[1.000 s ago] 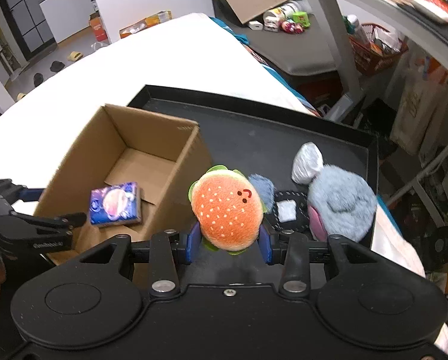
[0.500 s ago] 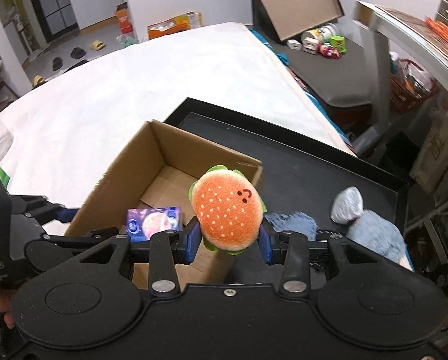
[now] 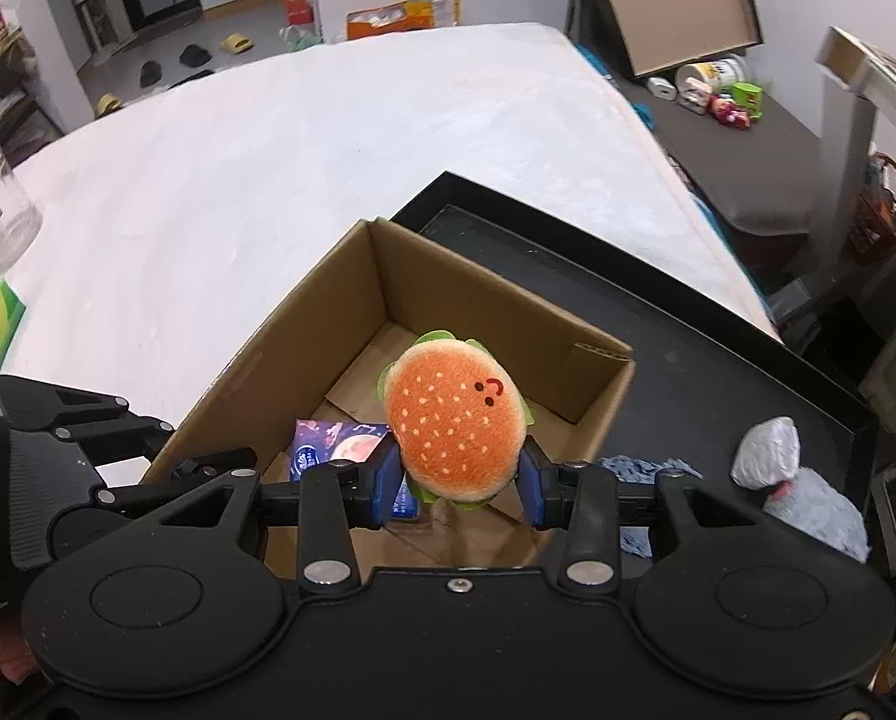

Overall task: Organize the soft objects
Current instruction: 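Carry the hamburger plush into the box and release it with the right gripper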

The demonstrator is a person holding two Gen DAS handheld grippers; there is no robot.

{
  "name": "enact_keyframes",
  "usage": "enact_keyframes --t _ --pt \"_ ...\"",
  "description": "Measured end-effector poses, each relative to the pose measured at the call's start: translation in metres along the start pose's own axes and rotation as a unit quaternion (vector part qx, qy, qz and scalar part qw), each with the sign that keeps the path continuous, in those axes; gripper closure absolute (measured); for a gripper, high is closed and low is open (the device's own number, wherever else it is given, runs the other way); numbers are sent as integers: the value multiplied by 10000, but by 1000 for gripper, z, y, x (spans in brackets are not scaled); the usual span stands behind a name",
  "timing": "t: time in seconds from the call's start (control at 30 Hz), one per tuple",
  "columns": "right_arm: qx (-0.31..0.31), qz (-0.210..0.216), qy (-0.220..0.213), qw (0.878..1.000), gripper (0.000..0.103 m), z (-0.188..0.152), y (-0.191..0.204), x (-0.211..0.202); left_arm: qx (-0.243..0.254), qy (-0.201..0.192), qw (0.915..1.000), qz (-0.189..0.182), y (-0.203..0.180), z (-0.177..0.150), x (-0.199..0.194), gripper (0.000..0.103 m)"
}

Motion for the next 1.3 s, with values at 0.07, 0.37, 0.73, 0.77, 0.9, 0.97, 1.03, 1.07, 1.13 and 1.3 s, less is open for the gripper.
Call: enact_keyframes --t 0.07,0.37,0.73,0.77,0.9,0.97,1.03,1.07,1.13,1.3 --pt "-38 22 32 10000 64 1 2 5 -11 -5 10000 -20 1 0 1 94" --pt "-325 112 125 9993 63 7 16 23 -25 -47 10000 -75 3 -2 2 94" --pt "-550 201 101 9982 59 14 23 34 -80 -50 9998 -167 7 -4 4 94" --pt "-582 215 106 9980 57 15 24 34 -95 -49 9998 -180 7 -4 5 94" --pt "-634 166 76 9978 45 16 22 30 -106 -49 9998 -186 7 -4 5 94" --pt "-570 187 67 9982 44 17 19 26 -64 -41 9998 -172 6 -5 5 94" --pt "-528 167 52 9985 42 17 17 23 -41 -43 9998 -169 6 -5 5 94" --pt "-520 143 34 9985 39 17 16 20 -37 -44 9999 -163 6 -5 5 94" --pt "-510 123 -18 9986 34 16 13 14 -18 -47 9999 -151 5 -5 4 94" --pt "-512 98 -136 9985 22 11 9 -3 26 -56 9999 -114 3 -5 3 94"
Point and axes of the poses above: each gripper's, at about its wrist camera, not at the fingertips, and x roughly the way its jaws point, y to its left, z to its top, the point moved 7 cm from there along x, roughly the way its jaws point, and after that the axes turned 6 degrees about -y, right-handed, at the moved point
